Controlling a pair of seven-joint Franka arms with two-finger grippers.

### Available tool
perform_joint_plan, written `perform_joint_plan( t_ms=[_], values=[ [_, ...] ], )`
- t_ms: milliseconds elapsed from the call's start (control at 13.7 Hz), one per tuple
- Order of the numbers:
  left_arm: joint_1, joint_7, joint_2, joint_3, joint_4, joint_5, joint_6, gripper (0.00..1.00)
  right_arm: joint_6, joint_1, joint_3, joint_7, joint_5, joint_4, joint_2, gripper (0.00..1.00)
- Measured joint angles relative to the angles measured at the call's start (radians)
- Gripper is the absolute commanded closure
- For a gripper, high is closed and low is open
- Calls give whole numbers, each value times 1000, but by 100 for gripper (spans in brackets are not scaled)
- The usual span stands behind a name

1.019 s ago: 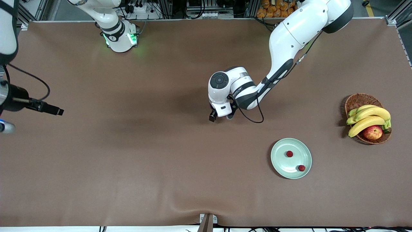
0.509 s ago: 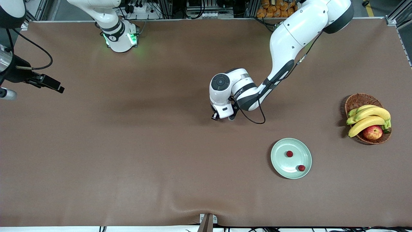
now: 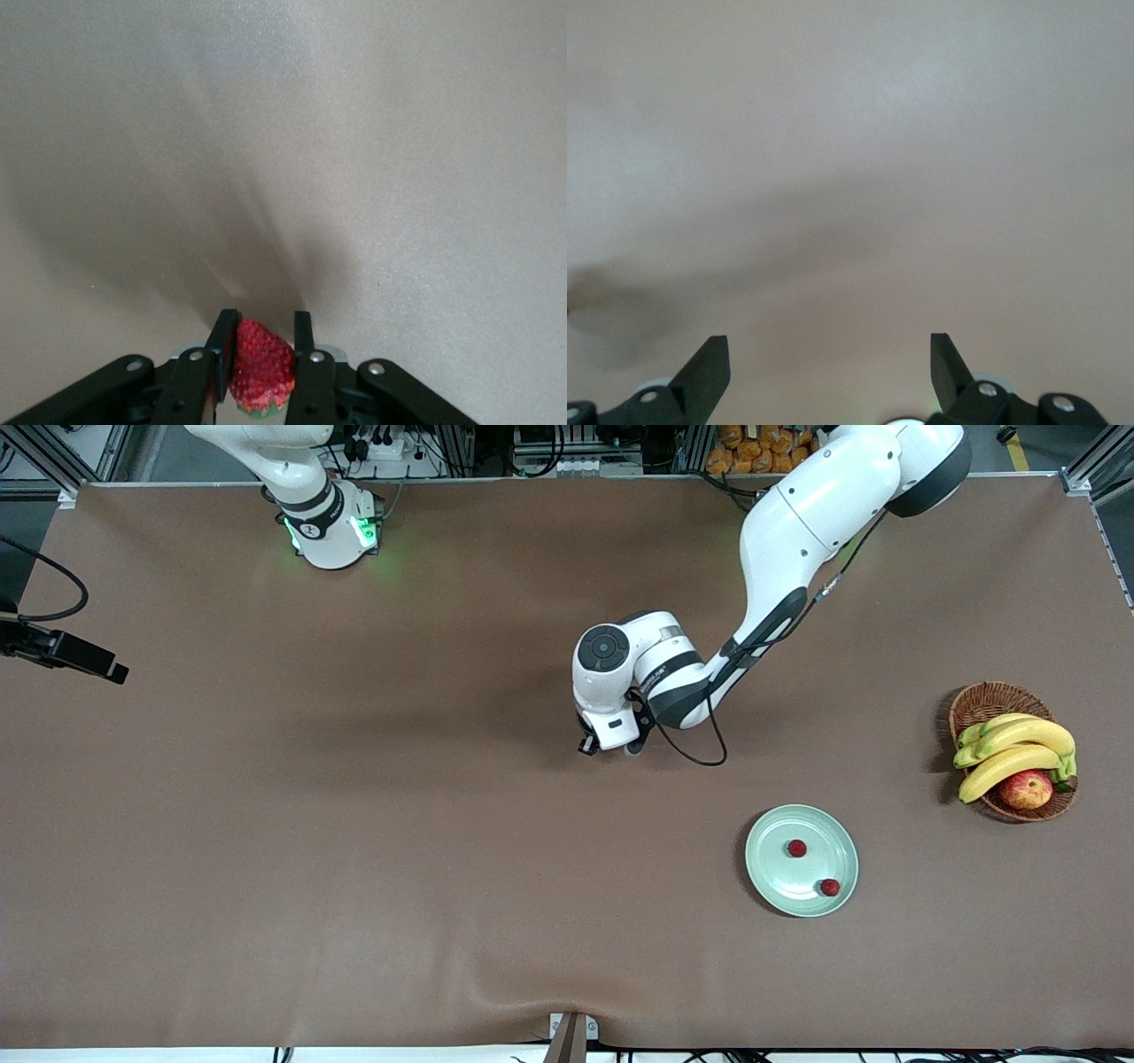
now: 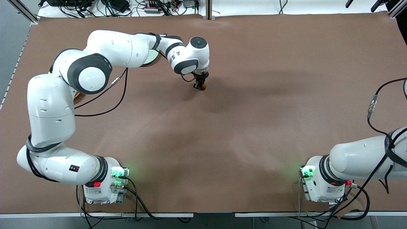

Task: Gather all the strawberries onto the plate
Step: 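Carry the third strawberry over the plate with the left gripper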

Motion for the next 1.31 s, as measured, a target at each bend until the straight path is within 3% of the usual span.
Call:
perform_joint_plan(
  t_ms=[364,582,946,1092,1310],
  values=[
    [33,141,-18,7,45,0,-1,100,46,0,13,0,-3,-35,-63,0],
    [136,357,-56,16,59,1,-26,100,120,0,14,0,-5,-95,-132,0],
    [365,721,-89,17,105,1,-31,100,138,0,13,0,-8,-104,-137,0],
    [415,825,-90,21,122,5,-33,100,141,0,13,0,-8,-104,-137,0],
    [429,907,-86,85,122,58,-28,100,146,0,13,0,-8,-103,-137,0]
  ],
)
